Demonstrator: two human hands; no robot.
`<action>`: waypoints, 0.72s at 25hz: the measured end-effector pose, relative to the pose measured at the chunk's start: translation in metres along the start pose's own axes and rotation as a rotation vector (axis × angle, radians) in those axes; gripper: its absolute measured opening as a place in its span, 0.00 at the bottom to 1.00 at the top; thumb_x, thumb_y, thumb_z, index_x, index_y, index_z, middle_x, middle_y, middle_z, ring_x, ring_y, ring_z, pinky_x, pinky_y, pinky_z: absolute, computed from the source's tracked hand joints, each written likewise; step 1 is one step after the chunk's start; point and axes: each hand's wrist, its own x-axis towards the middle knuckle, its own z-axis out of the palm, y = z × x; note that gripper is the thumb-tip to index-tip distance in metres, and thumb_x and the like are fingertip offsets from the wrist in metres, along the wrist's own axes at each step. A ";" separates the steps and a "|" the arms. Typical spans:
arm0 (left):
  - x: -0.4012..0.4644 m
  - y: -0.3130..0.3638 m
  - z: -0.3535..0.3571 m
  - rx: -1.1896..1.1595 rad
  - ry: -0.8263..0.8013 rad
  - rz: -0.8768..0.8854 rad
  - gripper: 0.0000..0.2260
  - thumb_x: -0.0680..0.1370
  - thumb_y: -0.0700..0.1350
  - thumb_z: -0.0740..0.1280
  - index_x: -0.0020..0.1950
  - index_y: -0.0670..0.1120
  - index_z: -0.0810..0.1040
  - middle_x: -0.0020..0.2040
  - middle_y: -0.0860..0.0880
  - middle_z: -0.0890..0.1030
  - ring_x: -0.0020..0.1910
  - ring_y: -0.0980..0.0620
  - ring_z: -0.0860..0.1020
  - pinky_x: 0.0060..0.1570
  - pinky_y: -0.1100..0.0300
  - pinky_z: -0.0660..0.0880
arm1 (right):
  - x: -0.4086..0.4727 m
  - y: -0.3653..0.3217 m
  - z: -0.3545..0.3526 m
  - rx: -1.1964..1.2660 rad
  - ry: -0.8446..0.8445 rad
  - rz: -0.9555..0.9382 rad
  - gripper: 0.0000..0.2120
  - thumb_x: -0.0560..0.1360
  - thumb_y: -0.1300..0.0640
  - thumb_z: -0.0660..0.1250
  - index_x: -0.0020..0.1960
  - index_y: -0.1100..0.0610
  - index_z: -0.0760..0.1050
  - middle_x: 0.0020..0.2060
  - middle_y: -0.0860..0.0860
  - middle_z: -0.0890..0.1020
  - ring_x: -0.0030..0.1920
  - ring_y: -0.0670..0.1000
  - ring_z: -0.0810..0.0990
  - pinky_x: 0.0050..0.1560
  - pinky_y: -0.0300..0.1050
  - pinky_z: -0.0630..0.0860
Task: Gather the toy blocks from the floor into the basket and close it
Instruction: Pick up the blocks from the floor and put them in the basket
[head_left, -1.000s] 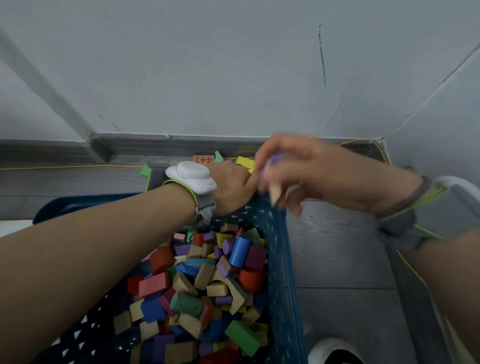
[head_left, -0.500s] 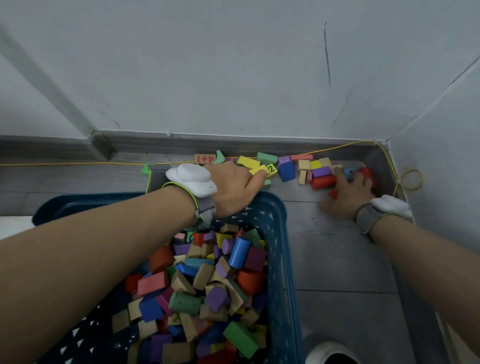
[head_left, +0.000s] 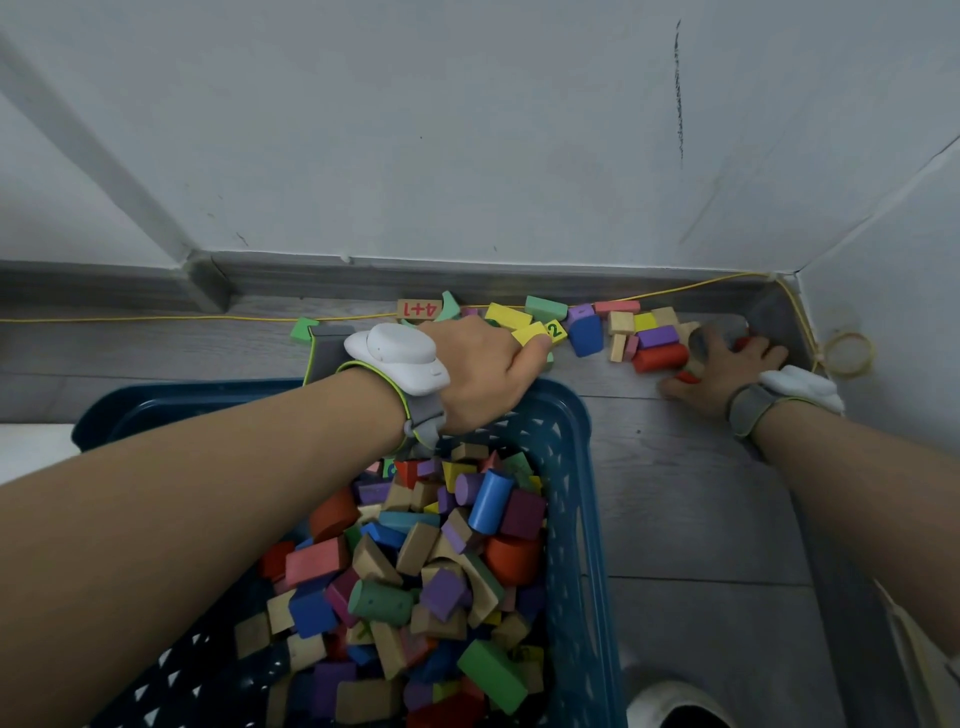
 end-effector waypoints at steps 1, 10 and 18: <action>0.000 0.000 -0.001 0.011 -0.009 0.003 0.18 0.85 0.52 0.48 0.59 0.47 0.75 0.31 0.53 0.66 0.38 0.48 0.72 0.47 0.50 0.76 | 0.000 -0.001 -0.002 0.006 0.012 -0.023 0.44 0.66 0.30 0.66 0.74 0.48 0.57 0.68 0.66 0.62 0.65 0.67 0.64 0.66 0.57 0.63; 0.002 -0.003 0.000 0.001 -0.025 0.009 0.20 0.85 0.54 0.47 0.60 0.47 0.75 0.32 0.51 0.68 0.38 0.47 0.72 0.46 0.51 0.76 | 0.001 -0.008 -0.002 0.092 0.004 -0.159 0.40 0.69 0.35 0.68 0.74 0.48 0.58 0.73 0.60 0.63 0.70 0.68 0.61 0.68 0.61 0.64; 0.005 -0.004 0.002 -0.021 -0.014 0.014 0.21 0.85 0.54 0.47 0.58 0.47 0.77 0.34 0.49 0.73 0.38 0.48 0.74 0.45 0.53 0.75 | 0.008 -0.019 0.003 0.229 -0.049 -0.116 0.46 0.67 0.42 0.73 0.76 0.58 0.55 0.73 0.61 0.61 0.71 0.63 0.65 0.69 0.55 0.65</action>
